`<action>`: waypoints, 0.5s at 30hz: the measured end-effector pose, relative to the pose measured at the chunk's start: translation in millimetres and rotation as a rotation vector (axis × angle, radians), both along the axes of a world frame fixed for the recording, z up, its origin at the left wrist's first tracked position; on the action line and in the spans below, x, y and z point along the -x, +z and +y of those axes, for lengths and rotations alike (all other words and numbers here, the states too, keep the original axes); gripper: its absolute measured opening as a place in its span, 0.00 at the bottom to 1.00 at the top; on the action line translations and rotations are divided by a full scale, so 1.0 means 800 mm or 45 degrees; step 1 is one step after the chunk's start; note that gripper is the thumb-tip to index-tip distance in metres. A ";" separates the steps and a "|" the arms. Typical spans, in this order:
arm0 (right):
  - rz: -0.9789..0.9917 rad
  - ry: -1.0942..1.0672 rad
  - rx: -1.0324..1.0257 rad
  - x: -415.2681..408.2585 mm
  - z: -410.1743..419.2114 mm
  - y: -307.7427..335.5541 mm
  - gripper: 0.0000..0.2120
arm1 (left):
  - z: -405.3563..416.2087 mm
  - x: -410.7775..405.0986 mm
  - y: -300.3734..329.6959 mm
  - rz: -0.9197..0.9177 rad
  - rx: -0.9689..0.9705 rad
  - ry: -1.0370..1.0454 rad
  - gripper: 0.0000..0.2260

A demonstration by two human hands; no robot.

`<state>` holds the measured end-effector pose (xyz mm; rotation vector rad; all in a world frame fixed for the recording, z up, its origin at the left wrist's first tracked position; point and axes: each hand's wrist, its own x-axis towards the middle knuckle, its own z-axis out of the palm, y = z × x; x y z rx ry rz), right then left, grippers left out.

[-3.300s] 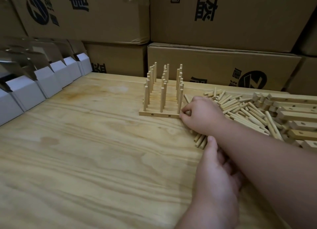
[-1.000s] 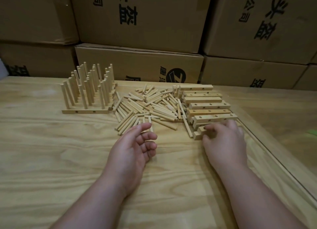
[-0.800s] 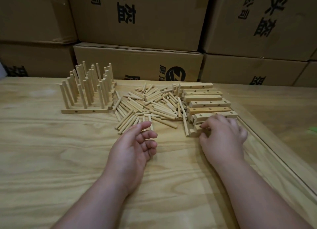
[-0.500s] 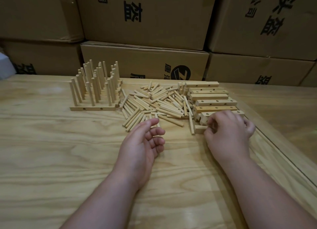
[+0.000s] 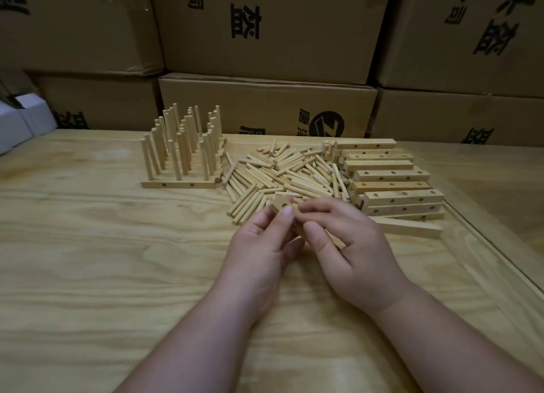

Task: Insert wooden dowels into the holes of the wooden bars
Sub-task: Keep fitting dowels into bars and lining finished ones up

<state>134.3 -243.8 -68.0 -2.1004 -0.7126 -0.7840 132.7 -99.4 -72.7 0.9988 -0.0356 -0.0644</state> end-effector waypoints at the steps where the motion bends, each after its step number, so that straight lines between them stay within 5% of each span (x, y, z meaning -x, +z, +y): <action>1: 0.034 -0.023 -0.042 -0.001 -0.002 -0.001 0.11 | 0.000 -0.002 0.000 0.019 0.035 0.029 0.11; 7: 0.384 -0.598 -0.222 -0.023 -0.032 -0.006 0.12 | 0.001 -0.006 0.004 0.147 0.150 0.179 0.13; 15: 0.613 -0.913 -0.224 -0.030 -0.042 -0.003 0.10 | 0.010 -0.009 0.009 0.314 0.284 0.155 0.16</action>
